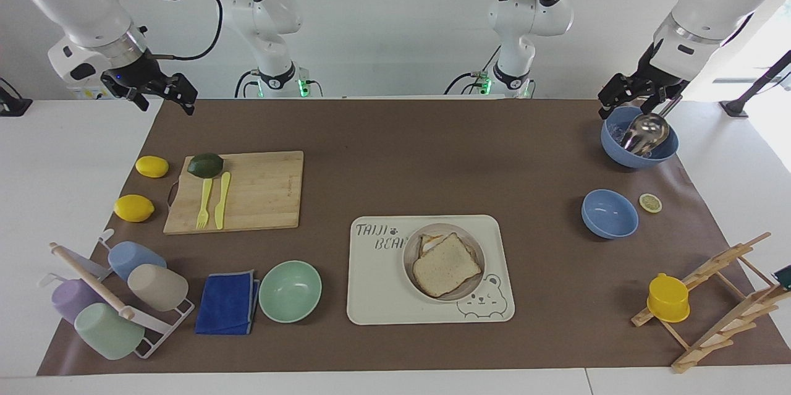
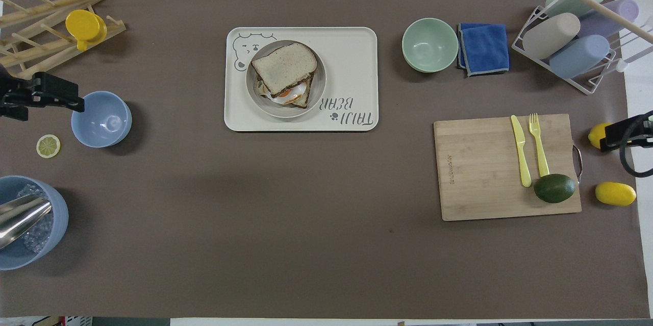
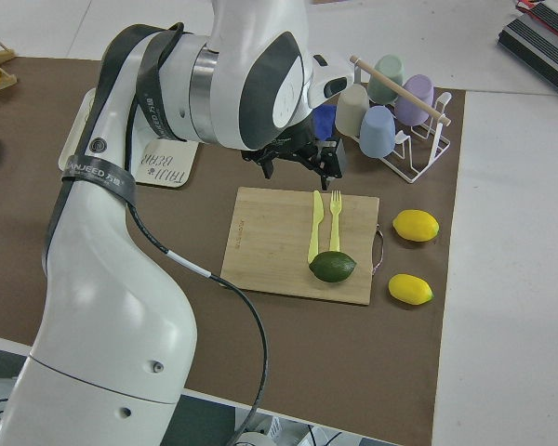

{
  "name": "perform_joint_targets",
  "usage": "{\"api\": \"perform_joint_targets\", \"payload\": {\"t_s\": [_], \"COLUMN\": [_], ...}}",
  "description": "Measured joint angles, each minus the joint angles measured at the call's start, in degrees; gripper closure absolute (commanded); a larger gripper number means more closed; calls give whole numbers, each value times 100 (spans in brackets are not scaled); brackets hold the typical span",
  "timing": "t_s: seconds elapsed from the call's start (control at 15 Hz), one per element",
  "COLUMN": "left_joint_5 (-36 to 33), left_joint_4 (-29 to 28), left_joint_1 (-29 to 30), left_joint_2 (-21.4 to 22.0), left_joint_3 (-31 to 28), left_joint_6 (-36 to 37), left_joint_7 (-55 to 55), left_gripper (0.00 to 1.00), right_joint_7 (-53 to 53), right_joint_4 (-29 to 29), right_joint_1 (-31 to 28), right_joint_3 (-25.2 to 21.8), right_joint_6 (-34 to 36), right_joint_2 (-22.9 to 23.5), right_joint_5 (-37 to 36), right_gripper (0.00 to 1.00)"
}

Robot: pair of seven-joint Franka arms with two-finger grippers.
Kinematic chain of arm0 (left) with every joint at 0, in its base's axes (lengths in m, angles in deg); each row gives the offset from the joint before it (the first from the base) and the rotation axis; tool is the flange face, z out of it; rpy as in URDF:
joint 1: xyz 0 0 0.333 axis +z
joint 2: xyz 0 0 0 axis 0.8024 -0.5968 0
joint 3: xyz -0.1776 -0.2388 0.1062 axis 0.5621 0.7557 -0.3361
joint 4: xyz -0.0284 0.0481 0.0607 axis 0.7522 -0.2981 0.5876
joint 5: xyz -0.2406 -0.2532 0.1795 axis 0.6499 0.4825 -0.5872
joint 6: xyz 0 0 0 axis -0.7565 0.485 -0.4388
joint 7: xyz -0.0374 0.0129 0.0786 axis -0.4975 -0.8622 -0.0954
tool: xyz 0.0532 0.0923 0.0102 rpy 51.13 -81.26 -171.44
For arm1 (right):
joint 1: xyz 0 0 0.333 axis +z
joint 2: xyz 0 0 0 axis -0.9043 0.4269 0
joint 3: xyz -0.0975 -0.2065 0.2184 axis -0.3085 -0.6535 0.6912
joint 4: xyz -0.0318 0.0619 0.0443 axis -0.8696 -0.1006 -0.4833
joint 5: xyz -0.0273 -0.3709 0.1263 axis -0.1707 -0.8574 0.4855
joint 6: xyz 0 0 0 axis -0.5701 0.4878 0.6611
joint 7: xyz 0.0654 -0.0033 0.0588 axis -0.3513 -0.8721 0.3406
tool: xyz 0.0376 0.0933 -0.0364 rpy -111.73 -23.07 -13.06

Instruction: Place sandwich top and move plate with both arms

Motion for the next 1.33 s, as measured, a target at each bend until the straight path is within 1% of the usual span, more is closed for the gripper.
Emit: {"api": "perform_joint_targets", "payload": {"t_s": [0.13,0.2,0.33,0.53,0.8,1.33], "left_joint_5": [-14,-20,-21,-23,-23,-23], "left_joint_4": [-10,-27,-59,-64,29,33], "left_joint_1": [37,151,532,680,682,700], "left_joint_2": [25,24,22,14,12,12], "left_joint_3": [19,110,550,828,918,931], "left_joint_6": [27,37,52,52,126,140], "left_joint_7": [0,-25,-60,-60,-60,-64], "left_gripper": [0,0,0,0,0,0], "right_joint_7": [0,0,0,0,0,0], "right_joint_4": [0,0,0,0,0,0], "right_joint_1": [0,0,0,0,0,0], "right_joint_3": [0,0,0,0,0,0], "right_joint_6": [0,0,0,0,0,0], "right_joint_2": [0,0,0,0,0,0], "right_joint_5": [0,0,0,0,0,0], "right_gripper": [0,0,0,0,0,0]}}
